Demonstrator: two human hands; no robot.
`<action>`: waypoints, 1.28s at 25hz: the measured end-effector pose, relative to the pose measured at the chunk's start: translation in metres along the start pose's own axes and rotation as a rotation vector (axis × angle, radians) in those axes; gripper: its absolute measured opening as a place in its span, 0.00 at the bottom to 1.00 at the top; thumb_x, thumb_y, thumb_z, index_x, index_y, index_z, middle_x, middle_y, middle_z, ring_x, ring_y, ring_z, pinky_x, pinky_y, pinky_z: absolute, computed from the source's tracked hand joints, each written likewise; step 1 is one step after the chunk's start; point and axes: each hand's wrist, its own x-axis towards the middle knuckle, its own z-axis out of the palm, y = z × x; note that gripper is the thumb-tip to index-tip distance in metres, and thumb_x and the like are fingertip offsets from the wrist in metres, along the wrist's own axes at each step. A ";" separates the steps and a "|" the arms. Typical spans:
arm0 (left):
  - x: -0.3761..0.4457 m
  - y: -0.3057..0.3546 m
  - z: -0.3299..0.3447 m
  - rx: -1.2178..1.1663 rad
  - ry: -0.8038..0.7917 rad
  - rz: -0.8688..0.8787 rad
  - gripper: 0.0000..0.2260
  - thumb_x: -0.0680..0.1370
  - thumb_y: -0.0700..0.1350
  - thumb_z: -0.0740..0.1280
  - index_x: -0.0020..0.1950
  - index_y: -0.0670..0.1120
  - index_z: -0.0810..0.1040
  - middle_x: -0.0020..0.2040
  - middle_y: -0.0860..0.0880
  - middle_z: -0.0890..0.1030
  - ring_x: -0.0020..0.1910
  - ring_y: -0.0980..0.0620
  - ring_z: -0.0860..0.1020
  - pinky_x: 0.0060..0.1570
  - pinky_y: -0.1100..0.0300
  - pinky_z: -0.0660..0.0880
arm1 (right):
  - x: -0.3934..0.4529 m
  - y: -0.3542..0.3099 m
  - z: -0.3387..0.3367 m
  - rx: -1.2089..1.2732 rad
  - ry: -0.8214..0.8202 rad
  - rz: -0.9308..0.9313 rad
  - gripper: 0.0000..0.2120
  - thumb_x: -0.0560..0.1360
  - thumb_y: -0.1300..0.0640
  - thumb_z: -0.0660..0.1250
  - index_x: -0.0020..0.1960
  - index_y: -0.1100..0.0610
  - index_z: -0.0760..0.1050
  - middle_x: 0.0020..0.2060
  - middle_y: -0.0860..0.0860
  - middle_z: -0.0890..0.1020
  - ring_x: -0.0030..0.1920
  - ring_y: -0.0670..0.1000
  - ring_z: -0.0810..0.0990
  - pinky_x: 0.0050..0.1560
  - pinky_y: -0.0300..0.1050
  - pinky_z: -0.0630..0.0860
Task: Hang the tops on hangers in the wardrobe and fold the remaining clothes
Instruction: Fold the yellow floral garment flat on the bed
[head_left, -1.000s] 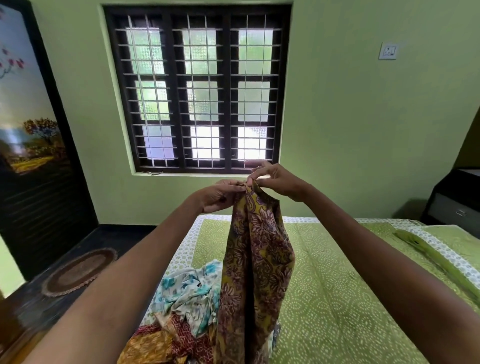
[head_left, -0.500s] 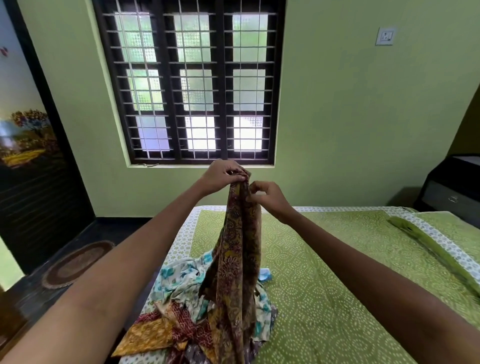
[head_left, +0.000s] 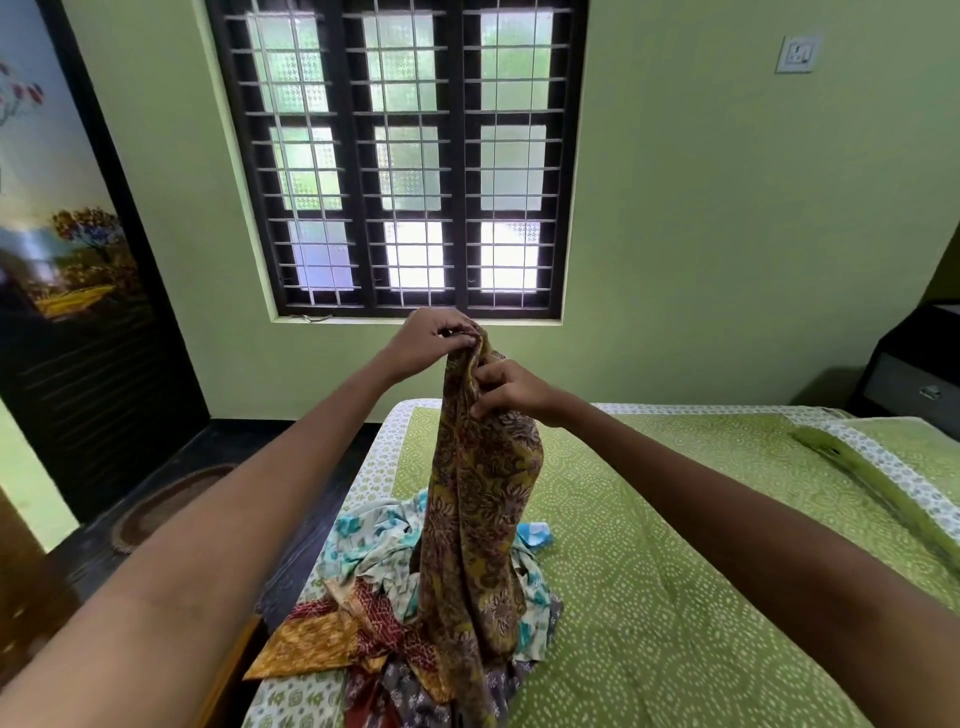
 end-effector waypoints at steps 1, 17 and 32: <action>-0.001 0.000 0.000 -0.036 0.016 -0.031 0.09 0.74 0.35 0.68 0.53 0.37 0.81 0.49 0.42 0.81 0.48 0.51 0.79 0.52 0.60 0.76 | 0.000 -0.001 0.004 0.023 -0.031 0.029 0.16 0.65 0.64 0.71 0.49 0.70 0.72 0.44 0.58 0.75 0.46 0.54 0.74 0.50 0.48 0.72; -0.033 -0.029 -0.023 0.080 0.061 -0.173 0.06 0.75 0.37 0.68 0.51 0.41 0.82 0.44 0.44 0.81 0.42 0.52 0.77 0.46 0.57 0.74 | -0.036 -0.015 -0.026 -1.194 -0.360 0.011 0.16 0.69 0.54 0.71 0.52 0.63 0.77 0.47 0.59 0.81 0.48 0.57 0.78 0.42 0.42 0.69; -0.038 -0.017 -0.018 0.025 -0.044 -0.194 0.08 0.71 0.37 0.73 0.49 0.36 0.82 0.40 0.48 0.80 0.37 0.64 0.76 0.41 0.65 0.74 | -0.055 0.018 -0.120 -0.854 0.111 -0.113 0.11 0.74 0.58 0.69 0.50 0.64 0.82 0.54 0.57 0.81 0.44 0.52 0.77 0.45 0.42 0.71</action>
